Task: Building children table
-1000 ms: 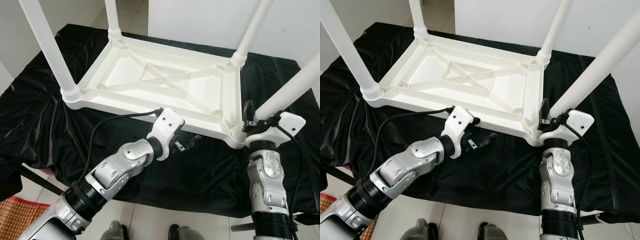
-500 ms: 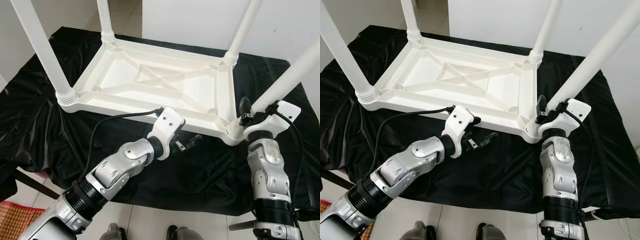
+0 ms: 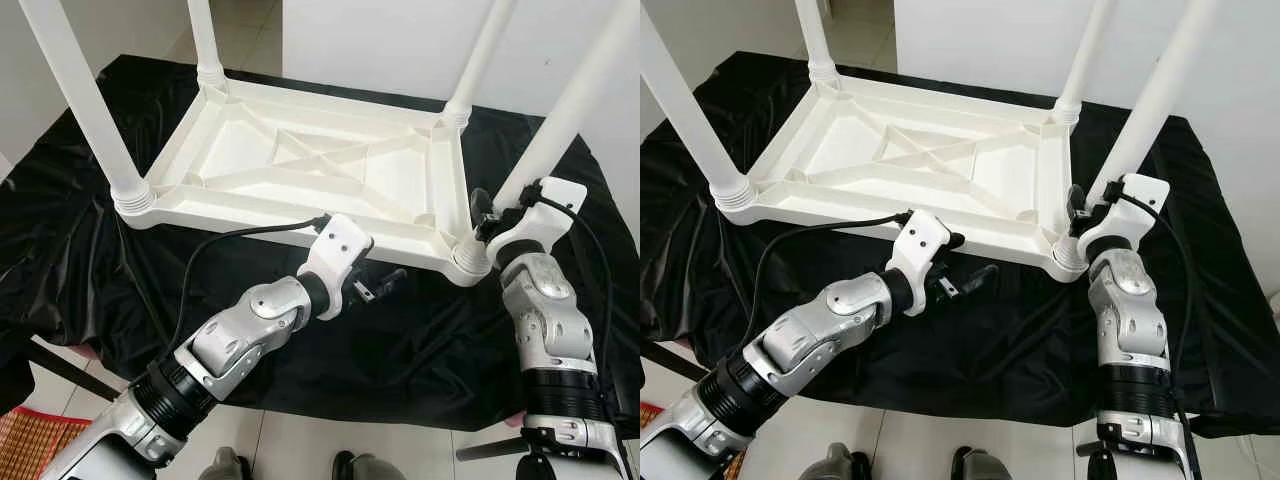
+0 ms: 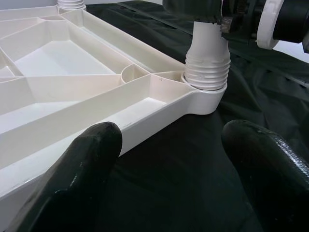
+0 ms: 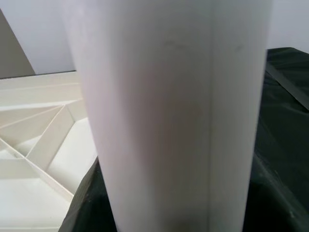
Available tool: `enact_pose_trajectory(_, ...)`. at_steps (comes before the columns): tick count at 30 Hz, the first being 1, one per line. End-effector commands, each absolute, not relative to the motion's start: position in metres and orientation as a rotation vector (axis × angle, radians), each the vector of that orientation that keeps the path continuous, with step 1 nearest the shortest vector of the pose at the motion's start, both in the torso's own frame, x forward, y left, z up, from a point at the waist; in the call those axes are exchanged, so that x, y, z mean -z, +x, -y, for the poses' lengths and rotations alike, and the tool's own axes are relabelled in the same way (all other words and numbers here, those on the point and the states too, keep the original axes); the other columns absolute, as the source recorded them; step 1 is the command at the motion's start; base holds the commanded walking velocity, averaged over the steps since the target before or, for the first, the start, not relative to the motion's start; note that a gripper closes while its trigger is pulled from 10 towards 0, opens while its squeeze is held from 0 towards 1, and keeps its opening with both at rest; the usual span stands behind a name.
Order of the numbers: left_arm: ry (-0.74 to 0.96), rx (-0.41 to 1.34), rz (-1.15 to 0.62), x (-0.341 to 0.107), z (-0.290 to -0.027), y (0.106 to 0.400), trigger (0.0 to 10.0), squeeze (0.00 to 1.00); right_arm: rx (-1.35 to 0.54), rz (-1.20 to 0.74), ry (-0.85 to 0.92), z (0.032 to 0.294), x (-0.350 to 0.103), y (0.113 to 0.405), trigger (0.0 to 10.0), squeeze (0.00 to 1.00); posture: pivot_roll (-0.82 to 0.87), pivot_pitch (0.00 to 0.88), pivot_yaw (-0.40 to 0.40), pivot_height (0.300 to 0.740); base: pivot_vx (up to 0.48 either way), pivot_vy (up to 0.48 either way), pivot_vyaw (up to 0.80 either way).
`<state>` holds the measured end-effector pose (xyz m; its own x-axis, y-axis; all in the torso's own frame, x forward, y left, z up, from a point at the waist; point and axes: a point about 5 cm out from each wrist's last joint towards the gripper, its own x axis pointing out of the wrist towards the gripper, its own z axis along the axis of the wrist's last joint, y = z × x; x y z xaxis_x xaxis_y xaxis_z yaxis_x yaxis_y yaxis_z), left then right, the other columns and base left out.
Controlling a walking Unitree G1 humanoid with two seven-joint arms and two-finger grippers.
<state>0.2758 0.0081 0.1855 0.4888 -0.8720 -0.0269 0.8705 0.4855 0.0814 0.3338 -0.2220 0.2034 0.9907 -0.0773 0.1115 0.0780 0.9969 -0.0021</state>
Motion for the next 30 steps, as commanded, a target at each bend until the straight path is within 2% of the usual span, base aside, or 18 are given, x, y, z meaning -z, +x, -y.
enact_pose_trajectory(1,0.103,1.330,0.019,-0.186,-0.002,0.264,10.0,0.00,0.073,-0.063,-0.011,0.221,-0.167,0.333,10.0,0.00,0.03,0.164,-0.013,0.740,0.000,0.000,0.00)
enact_pose_trajectory(8,0.101,1.321,0.020,-0.186,-0.004,0.265,10.0,0.00,0.044,-0.089,0.006,0.216,-0.165,0.333,10.0,0.00,0.03,0.172,-0.010,0.740,0.000,0.000,0.00)
enact_pose_trajectory(20,0.097,1.313,0.028,-0.188,-0.003,0.267,10.0,0.00,0.016,-0.103,-0.083,0.216,-0.160,0.330,10.0,0.00,0.03,0.178,-0.010,0.740,0.000,0.000,0.00)
enact_pose_trajectory(30,0.096,1.306,0.031,-0.189,-0.005,0.268,10.0,0.00,0.091,-0.093,-0.006,0.216,-0.137,0.305,10.0,0.00,0.03,0.185,-0.001,0.740,0.000,0.000,0.00)
